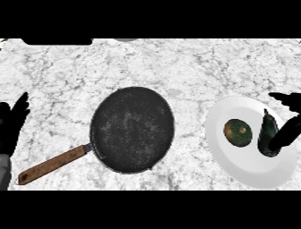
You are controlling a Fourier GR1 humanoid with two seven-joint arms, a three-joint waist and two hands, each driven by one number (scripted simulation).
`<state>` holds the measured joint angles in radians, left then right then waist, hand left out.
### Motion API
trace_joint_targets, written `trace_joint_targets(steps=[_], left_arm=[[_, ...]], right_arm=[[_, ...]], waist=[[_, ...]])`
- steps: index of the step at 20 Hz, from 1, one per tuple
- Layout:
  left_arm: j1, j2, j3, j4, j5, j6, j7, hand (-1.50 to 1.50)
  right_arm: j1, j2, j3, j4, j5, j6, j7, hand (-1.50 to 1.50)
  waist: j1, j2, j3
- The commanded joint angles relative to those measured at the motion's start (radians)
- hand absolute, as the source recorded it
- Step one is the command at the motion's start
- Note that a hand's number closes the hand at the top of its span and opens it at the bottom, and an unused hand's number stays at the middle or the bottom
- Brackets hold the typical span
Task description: Pick the eggplant from the plate and place it in the pan
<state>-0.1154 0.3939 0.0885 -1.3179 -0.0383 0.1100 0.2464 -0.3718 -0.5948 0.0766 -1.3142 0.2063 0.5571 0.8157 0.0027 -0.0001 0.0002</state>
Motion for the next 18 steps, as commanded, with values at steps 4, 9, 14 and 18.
trace_joint_targets(steps=[4,9,14,18], left_arm=[[0.019,-0.028,0.014,-0.076,-0.035,-0.027,0.057,0.00],[-0.061,-0.022,0.061,0.027,-0.022,-0.053,0.031,0.00],[-0.020,-0.038,0.068,-0.013,-0.044,-0.054,0.031,0.00],[-0.045,-0.017,0.093,0.089,-0.050,-0.079,-0.050,0.00]], right_arm=[[0.008,0.051,-0.047,0.030,0.083,0.046,-0.030,-1.50],[-0.002,0.110,-0.032,0.117,0.155,0.009,-0.058,-1.50],[-0.012,0.055,-0.073,0.185,0.202,0.060,-0.139,-1.50],[0.005,0.085,-0.007,0.142,0.273,0.017,-0.211,1.50]], waist=[[0.000,-0.001,0.000],[0.000,0.000,0.000],[0.001,0.000,0.000],[-0.003,0.001,0.000]])
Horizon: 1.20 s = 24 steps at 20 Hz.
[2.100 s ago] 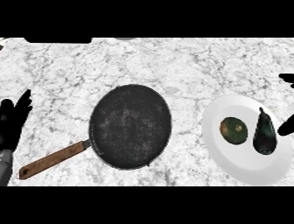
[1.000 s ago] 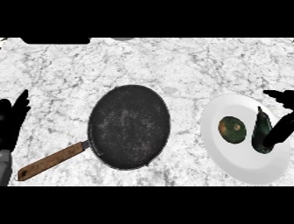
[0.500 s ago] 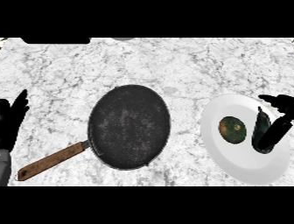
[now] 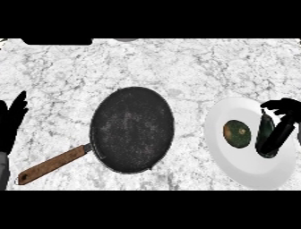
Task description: Pick the eggplant from the plate and place it in the pan
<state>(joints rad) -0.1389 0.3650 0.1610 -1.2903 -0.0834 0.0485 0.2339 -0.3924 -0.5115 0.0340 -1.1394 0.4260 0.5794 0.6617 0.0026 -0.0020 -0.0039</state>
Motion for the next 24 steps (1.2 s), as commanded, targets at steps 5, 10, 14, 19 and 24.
trace_joint_targets(steps=[5,10,14,19,24], left_arm=[[-0.016,-0.034,-0.012,-0.022,-0.033,0.012,0.029,0.00],[0.032,-0.035,0.015,-0.049,-0.035,-0.004,-0.002,0.00],[0.044,-0.032,0.015,-0.044,-0.035,0.001,0.026,0.00],[0.095,-0.012,0.053,-0.038,-0.030,0.018,0.027,0.00],[0.097,-0.006,0.064,-0.034,-0.031,0.024,0.018,0.00]], right_arm=[[0.003,-0.017,0.051,0.104,0.183,-0.106,-0.202,1.50],[0.071,0.027,-0.013,-0.115,0.135,-0.032,-0.050,1.50],[0.204,0.135,0.060,-0.352,0.196,-0.164,0.101,1.50],[0.326,0.246,0.208,-0.509,0.364,-0.326,0.218,1.50],[0.295,0.248,0.346,-0.796,0.591,-0.432,0.312,1.50]], waist=[[0.004,0.004,0.004],[-0.004,0.001,0.004],[-0.048,-0.016,0.001],[-0.111,-0.059,-0.005],[-0.117,-0.068,-0.008]])
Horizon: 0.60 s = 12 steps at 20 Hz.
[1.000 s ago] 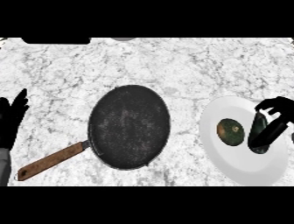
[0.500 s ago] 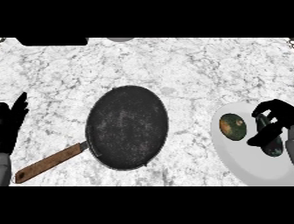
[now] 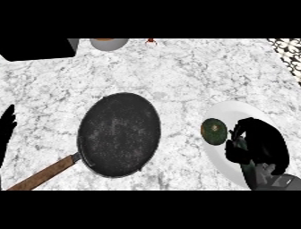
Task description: Pick the eggplant from the plate and place it in the pan
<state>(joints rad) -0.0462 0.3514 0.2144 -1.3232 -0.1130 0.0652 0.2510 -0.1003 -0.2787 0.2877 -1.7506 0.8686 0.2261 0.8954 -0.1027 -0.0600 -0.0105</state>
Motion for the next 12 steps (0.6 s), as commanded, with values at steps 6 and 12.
trace_joint_targets(steps=[6,12], left_arm=[[0.024,-0.001,-0.008,-0.028,-0.011,0.002,-0.012,0.00],[-0.009,0.005,-0.012,-0.020,0.025,-0.055,-0.023,0.00]], right_arm=[[0.059,0.098,0.347,-0.467,0.429,-0.080,0.245,1.50],[0.063,0.273,0.616,-0.476,0.757,-0.054,0.427,1.50]], waist=[[0.023,0.013,0.004],[0.075,0.043,0.006]])
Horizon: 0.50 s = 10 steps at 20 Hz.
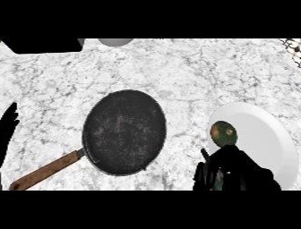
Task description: Pick the eggplant from the plate and place it in the pan
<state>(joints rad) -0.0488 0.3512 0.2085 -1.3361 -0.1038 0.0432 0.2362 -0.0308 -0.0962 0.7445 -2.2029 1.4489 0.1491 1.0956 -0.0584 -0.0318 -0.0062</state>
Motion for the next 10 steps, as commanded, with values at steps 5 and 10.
trace_joint_targets(steps=[5,10], left_arm=[[-0.076,-0.002,-0.023,-0.004,0.005,-0.028,0.023,0.00],[-0.054,-0.046,-0.055,0.019,-0.039,0.014,-0.016,0.00]], right_arm=[[-0.100,0.093,0.172,0.110,0.157,-0.117,0.338,1.50],[-0.176,0.094,0.076,0.216,0.047,-0.250,0.348,1.50]], waist=[[0.058,0.030,0.005],[0.078,0.039,0.005]])
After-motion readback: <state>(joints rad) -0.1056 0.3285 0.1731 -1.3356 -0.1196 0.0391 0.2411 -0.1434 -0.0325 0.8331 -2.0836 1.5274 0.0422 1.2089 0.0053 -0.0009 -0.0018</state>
